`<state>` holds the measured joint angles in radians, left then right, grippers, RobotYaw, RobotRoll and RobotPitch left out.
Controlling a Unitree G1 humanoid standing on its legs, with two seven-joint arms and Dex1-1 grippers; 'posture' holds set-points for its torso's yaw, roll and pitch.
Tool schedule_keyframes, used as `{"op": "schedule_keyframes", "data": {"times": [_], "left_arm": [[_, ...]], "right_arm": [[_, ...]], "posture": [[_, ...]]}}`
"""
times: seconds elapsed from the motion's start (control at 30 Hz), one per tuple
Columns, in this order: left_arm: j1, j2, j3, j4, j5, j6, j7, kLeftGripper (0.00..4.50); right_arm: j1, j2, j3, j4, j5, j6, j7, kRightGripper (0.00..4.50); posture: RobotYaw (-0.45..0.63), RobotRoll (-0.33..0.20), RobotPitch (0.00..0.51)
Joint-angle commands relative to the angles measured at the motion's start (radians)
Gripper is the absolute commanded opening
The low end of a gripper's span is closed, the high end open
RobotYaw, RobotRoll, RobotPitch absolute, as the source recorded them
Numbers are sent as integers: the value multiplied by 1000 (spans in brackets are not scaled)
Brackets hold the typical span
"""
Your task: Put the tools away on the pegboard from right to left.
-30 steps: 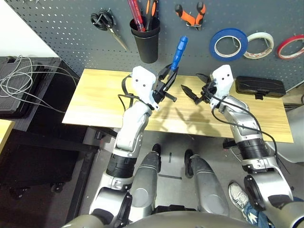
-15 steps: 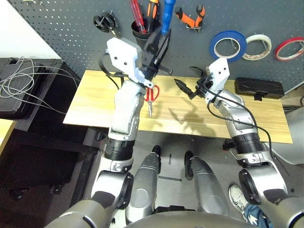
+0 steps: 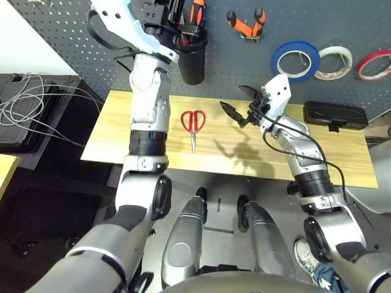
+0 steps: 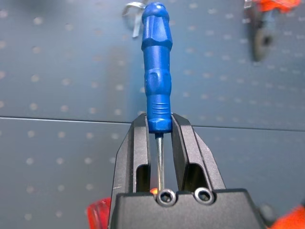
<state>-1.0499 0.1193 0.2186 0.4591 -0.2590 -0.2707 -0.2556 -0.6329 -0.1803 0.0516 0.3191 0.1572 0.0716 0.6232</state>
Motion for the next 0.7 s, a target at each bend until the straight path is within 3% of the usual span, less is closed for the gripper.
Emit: {"op": "schedule_keyframes", "data": {"times": [0.03, 0.17, 0.53, 0.57, 0.7], "left_arm": [[-17, -12, 8, 117, -2, -60, 0, 539], [6, -34, -13, 140, 11, -76, 4, 539], [121, -28, -52, -10, 53, 7, 46, 539], [122, -22, -51, -19, 56, 13, 54, 1267], [120, 5, -50, -59, 55, 61, 63, 2501]], "right_arm": [[7, 2, 11, -19, 1, -4, 3, 4500], [13, -1, 9, -37, 1, 4, -3, 4500], [25, -10, 8, -42, 2, 8, -11, 4500], [24, -10, 8, -40, 2, 7, -11, 4500], [22, -11, 8, -36, 1, 6, -11, 4500]], "posture": [[72, 0, 281], [57, 0, 281], [67, 0, 290], [69, 0, 290], [65, 0, 291]]}}
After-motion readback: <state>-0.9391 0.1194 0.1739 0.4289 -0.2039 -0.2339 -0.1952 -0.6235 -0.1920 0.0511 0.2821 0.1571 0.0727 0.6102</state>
